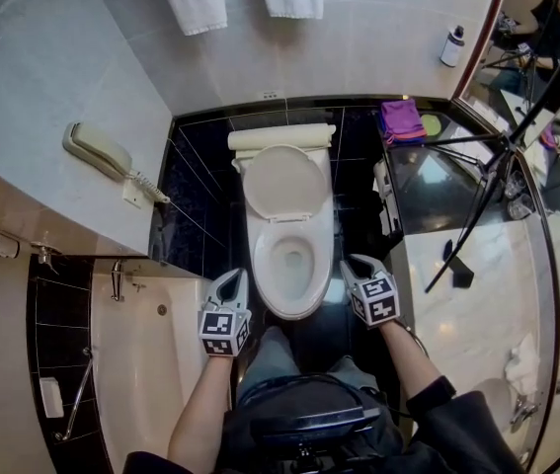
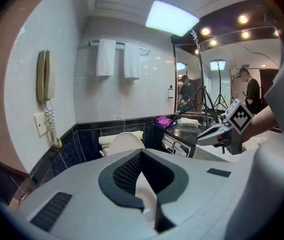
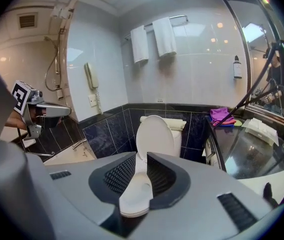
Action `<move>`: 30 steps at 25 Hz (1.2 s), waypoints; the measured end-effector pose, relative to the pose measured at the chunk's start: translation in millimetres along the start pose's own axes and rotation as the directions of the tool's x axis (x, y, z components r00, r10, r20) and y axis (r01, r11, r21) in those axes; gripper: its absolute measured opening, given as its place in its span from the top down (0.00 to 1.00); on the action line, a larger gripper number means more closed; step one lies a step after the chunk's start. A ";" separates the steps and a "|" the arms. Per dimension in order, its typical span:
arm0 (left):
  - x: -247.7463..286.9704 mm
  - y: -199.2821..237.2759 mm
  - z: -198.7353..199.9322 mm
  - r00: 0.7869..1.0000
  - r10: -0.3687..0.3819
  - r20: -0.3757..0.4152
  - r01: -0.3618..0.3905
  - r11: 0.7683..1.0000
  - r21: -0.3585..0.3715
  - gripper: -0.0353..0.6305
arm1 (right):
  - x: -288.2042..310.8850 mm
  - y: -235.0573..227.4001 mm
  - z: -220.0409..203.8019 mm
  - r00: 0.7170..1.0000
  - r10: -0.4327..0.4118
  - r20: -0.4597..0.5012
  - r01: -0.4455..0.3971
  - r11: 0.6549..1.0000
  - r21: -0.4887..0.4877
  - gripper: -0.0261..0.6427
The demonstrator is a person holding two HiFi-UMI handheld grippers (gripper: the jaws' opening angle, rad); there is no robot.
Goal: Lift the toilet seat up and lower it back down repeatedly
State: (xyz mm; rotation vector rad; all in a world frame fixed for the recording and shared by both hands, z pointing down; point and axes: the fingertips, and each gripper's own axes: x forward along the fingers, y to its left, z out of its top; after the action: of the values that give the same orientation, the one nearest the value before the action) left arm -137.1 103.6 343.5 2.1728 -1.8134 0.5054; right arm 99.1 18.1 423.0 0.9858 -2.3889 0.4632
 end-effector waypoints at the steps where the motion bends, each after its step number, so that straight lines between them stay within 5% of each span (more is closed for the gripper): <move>1: 5.8 -0.9 -3.2 1.000 -0.006 -0.005 0.006 1.000 0.008 0.95 | 6.8 -2.0 -8.5 1.000 0.004 -0.014 -0.004 1.000 0.023 0.83; 12: 81.2 -8.3 -71.1 0.997 -0.059 -0.049 0.061 0.998 0.035 0.95 | 101.3 -36.0 -139.2 0.985 0.028 -0.171 0.029 0.947 0.321 0.66; 20: 140.3 -23.2 -143.3 0.995 -0.090 -0.046 0.093 0.994 0.064 0.95 | 170.7 -56.0 -265.6 0.970 0.067 -0.232 0.072 0.836 0.543 0.64; 30: 194.8 -43.8 -227.5 0.991 -0.120 -0.054 0.125 0.988 0.090 0.95 | 256.5 -44.1 -385.0 0.953 0.197 -0.231 0.021 0.715 0.698 0.65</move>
State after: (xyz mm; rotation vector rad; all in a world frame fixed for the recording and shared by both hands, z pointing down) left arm -84.9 33.0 633.2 2.2954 -1.6498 0.6209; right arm 100.8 33.6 887.5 0.9981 -1.9966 1.5241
